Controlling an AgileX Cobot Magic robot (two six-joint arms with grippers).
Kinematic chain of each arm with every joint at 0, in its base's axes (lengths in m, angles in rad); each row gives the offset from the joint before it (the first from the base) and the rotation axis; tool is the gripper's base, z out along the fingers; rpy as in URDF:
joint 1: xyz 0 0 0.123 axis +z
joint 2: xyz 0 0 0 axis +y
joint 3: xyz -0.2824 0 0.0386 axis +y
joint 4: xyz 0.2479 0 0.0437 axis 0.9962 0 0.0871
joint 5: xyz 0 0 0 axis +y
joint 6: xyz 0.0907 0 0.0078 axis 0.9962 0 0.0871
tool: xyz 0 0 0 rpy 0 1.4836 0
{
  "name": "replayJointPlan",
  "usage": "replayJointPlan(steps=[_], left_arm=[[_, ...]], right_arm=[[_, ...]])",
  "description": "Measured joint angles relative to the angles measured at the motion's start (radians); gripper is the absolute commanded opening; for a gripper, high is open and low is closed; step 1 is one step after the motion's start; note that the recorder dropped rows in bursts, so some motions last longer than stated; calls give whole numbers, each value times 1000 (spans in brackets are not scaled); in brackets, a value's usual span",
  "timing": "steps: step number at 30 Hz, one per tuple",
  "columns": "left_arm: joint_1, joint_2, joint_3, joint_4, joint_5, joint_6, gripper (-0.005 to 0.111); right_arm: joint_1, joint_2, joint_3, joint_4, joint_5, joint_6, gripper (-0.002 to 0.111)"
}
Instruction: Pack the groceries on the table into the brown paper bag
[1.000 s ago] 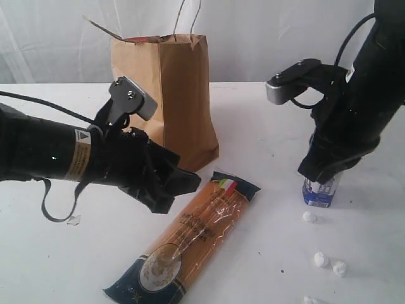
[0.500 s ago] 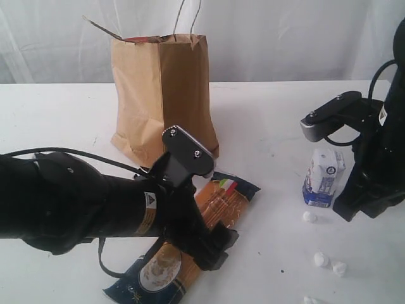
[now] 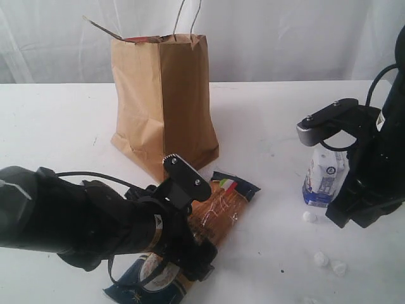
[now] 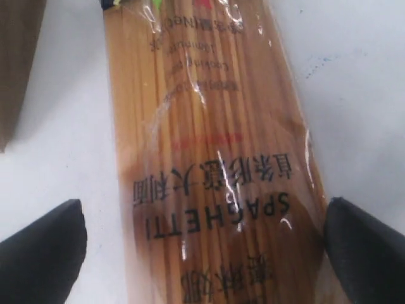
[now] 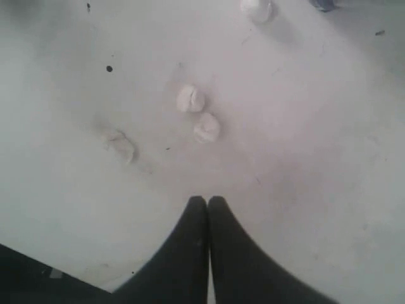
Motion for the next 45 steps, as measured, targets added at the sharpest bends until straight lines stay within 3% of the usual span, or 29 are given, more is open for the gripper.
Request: replayJointPlan(steps=[2, 5, 11, 21, 32, 41, 45], left_arm=[[0, 12, -4, 0, 0, 0, 96], [0, 17, -10, 0, -5, -7, 75], [-2, 15, -13, 0, -39, -9, 1], [6, -37, -8, 4, -119, -57, 0], [90, -423, 3, 4, -167, -82, 0], [97, -645, 3, 1, -229, -121, 0], [97, -820, 3, 1, -168, -126, 0]], right_arm=[[0, 0, 0, 22, 0, -18, 0], [0, 0, 0, 58, 0, -41, 0], [0, 0, 0, 74, 0, -51, 0], [0, 0, 0, 80, 0, -55, 0], [0, 0, 0, 80, 0, -56, 0], [0, 0, 0, 80, -4, -58, 0], [0, 0, 0, 80, -9, -58, 0]])
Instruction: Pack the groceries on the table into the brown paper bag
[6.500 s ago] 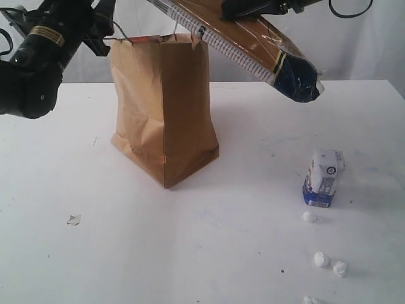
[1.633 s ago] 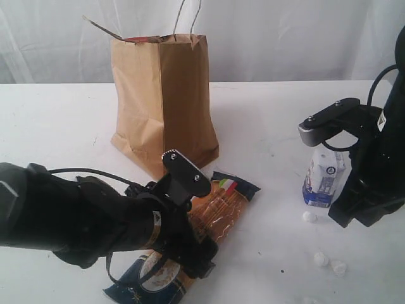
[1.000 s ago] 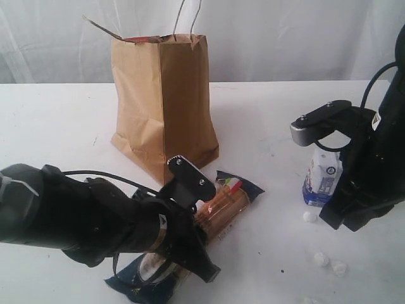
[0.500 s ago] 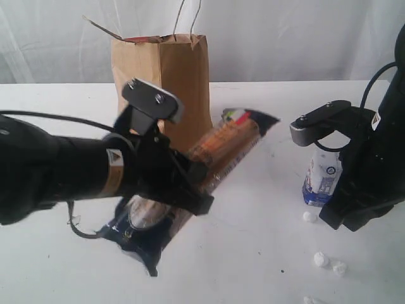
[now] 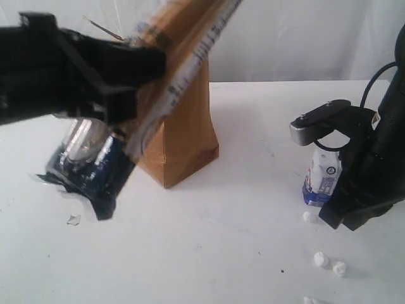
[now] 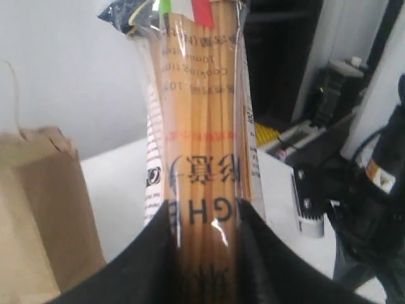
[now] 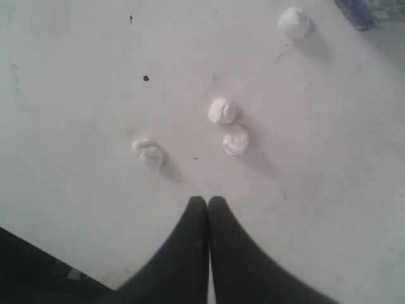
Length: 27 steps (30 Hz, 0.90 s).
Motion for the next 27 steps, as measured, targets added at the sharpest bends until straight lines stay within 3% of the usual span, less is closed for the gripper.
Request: replayJointPlan(steps=[4, 6, 12, 18, 24, 27], left_arm=[[0, -165, 0, -4, 233, -2, 0], [2, -260, 0, -19, 356, 0, 0], [2, -359, 0, -32, 550, 37, 0], [2, -322, -56, -66, 746, 142, 0], [2, -177, -251, -72, 919, 242, 0], [25, -74, -357, -72, 904, 264, 0]], right_arm=[[0, 0, 1, 6, -206, 54, 0], [0, 0, 1, 28, -426, 121, 0], [0, 0, 1, 36, -728, 199, 0], [0, 0, 1, 36, -840, 246, 0], [0, 0, 1, 36, -840, 296, 0], [0, 0, 1, 36, -799, 310, 0]])
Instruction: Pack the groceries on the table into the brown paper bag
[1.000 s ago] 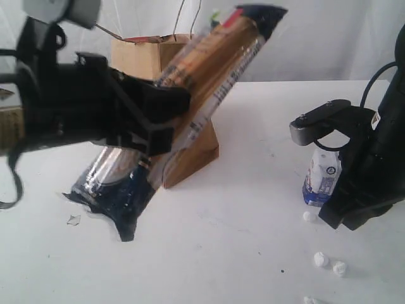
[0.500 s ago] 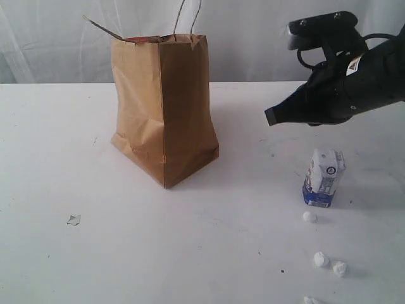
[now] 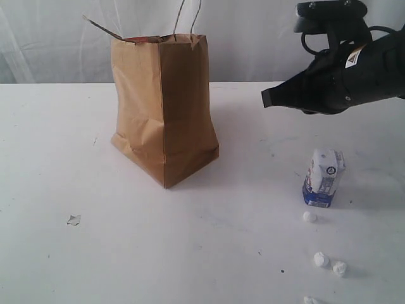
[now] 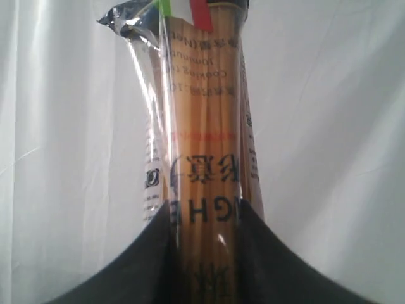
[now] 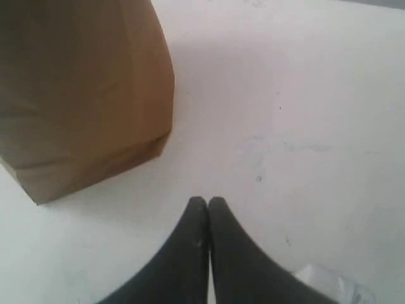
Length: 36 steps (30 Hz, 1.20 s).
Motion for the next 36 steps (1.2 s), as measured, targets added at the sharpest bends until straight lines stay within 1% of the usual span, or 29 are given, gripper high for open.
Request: replayJointPlan(steps=[3, 4, 6, 7, 9, 10, 12, 15, 17, 19, 21, 23, 25, 27, 28, 30, 32, 34, 36], left_arm=[[90, 105, -102, 2, -197, -20, 0], [130, 152, -143, 2, -317, -68, 0], [206, 215, -192, 7, -493, -172, 0], [256, 260, -224, 13, -598, -245, 0], [324, 315, -256, 11, -717, -342, 0], [378, 339, -263, -18, -794, -373, 0], [465, 376, -266, -91, -893, -399, 0], [612, 437, -257, -210, -1109, -415, 0], [691, 477, -246, -259, -1270, -422, 0], [765, 524, -243, -244, -1422, -424, 0], [813, 563, -241, -162, -1518, -426, 0], [846, 586, -241, -32, -1569, -426, 0], [857, 599, -239, 65, -1578, -426, 0], [861, 599, -233, 66, -1548, -426, 0], [861, 599, -231, 32, -1521, -426, 0], [861, 595, -231, -84, -1464, -426, 0], [861, 593, -235, -248, -1419, -426, 0], [866, 618, -239, -396, -1435, -426, 0], [870, 668, -239, -523, -1527, -426, 0]], right_arm=[[0, 0, 0, 0, 46, 4, 0], [0, 0, 0, 0, 58, 4, 0], [0, 0, 0, 0, 81, 4, 0], [0, 0, 0, 0, 95, 4, 0], [0, 0, 0, 2, 108, 4, 0], [0, 0, 0, 2, 118, 4, 0], [0, 0, 0, 2, 138, 4, 0], [0, 0, 0, 2, 170, 4, 0], [0, 0, 0, 2, 188, 4, 0], [0, 0, 0, 2, 198, 4, 0], [0, 0, 0, 2, 203, 4, 0], [0, 0, 0, 2, 207, 4, 0], [0, 0, 0, 2, 208, 4, 0], [0, 0, 0, 2, 210, 4, 0], [0, 0, 0, 2, 209, 4, 0], [0, 0, 0, 2, 209, 4, 0], [0, 0, 0, 2, 210, 4, 0], [0, 0, 0, 2, 210, 4, 0], [0, 0, 0, 2, 212, 4, 0]])
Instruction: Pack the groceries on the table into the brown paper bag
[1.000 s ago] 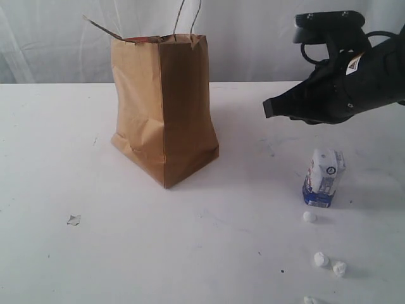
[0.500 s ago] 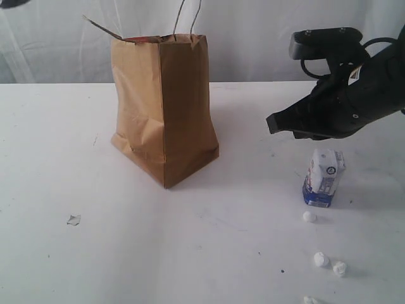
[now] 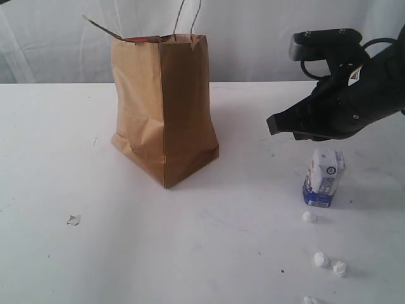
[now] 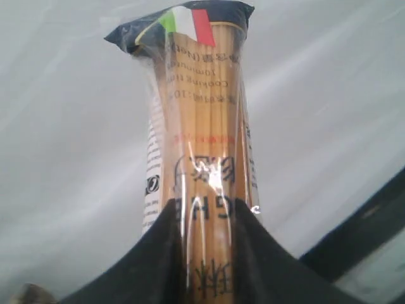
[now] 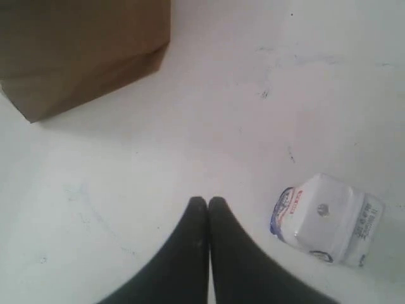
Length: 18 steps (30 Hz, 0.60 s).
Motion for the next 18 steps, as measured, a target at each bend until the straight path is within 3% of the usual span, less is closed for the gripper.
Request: replayJointPlan(steps=[5, 8, 12, 18], left_arm=[[-13, 217, 0, -303, -304, 187, 0], [-13, 326, -33, -402, -316, 263, 0], [-11, 420, -121, -414, -266, 318, 0], [-78, 500, -379, -419, -264, 489, 0]], right_arm=[[0, 0, 0, 0, 1, 0, 0], [0, 0, 0, 0, 3, 0, 0], [0, 0, 0, 0, 5, 0, 0], [0, 0, 0, 14, 5, 0, 0]])
